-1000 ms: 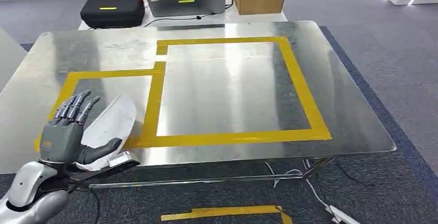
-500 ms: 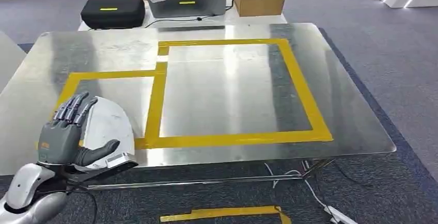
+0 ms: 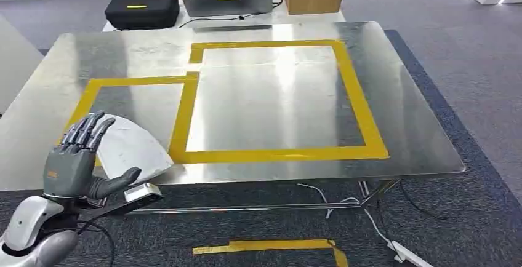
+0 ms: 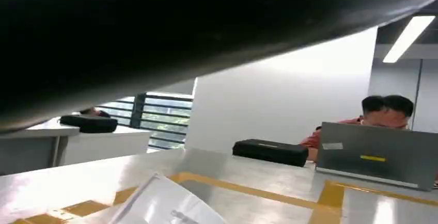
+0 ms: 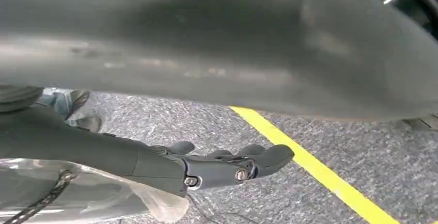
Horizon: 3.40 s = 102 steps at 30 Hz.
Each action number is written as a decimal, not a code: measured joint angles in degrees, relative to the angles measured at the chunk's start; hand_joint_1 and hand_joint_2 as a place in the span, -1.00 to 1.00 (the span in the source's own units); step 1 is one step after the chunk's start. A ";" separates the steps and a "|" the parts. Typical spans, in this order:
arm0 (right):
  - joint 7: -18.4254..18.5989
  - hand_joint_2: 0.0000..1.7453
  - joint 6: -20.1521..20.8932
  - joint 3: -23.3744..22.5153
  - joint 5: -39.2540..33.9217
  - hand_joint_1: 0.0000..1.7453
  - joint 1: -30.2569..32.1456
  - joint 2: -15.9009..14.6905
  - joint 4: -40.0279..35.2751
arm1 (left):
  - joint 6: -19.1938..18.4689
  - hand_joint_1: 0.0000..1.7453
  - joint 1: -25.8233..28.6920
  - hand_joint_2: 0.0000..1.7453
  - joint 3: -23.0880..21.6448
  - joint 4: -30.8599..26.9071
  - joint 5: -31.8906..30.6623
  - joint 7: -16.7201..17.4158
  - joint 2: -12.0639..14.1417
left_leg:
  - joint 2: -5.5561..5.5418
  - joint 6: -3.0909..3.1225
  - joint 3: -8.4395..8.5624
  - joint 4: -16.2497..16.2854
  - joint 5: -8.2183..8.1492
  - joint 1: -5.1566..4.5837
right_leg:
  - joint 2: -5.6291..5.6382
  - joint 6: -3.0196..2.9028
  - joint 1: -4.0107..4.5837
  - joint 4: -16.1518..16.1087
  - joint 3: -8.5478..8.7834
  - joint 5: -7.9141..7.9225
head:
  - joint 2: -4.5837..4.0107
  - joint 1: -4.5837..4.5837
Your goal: Take the parts from the cabinet and place them on the table.
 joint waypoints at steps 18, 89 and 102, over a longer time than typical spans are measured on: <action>-0.07 -1.00 -0.79 1.42 -0.65 -1.00 -0.74 -0.83 -0.48 | -0.85 -1.00 0.26 -1.00 0.72 -0.02 0.09 0.81 0.15 | 0.24 0.94 -7.42 -2.63 7.23 -0.74 | 1.69 1.98 0.17 -1.82 9.27 -6.70 | 0.00 0.31; -3.19 -1.00 -18.73 -24.13 -9.14 -1.00 25.81 -6.45 -26.84 | 7.39 -1.00 8.26 -1.00 -50.71 29.83 60.06 31.34 9.81 | 0.43 -0.97 -8.01 13.80 -2.33 0.11 | 0.14 -0.66 0.49 -2.25 6.17 -2.84 | 0.00 -0.04; -4.44 -1.00 -18.75 -22.88 -8.79 -1.00 25.72 -7.41 -26.56 | 8.09 -1.00 6.49 -1.00 -53.00 30.03 59.60 30.88 10.32 | 1.07 2.63 -1.37 -5.57 4.44 -0.56 | 0.99 2.42 0.29 13.58 -1.64 -13.09 | 0.00 0.15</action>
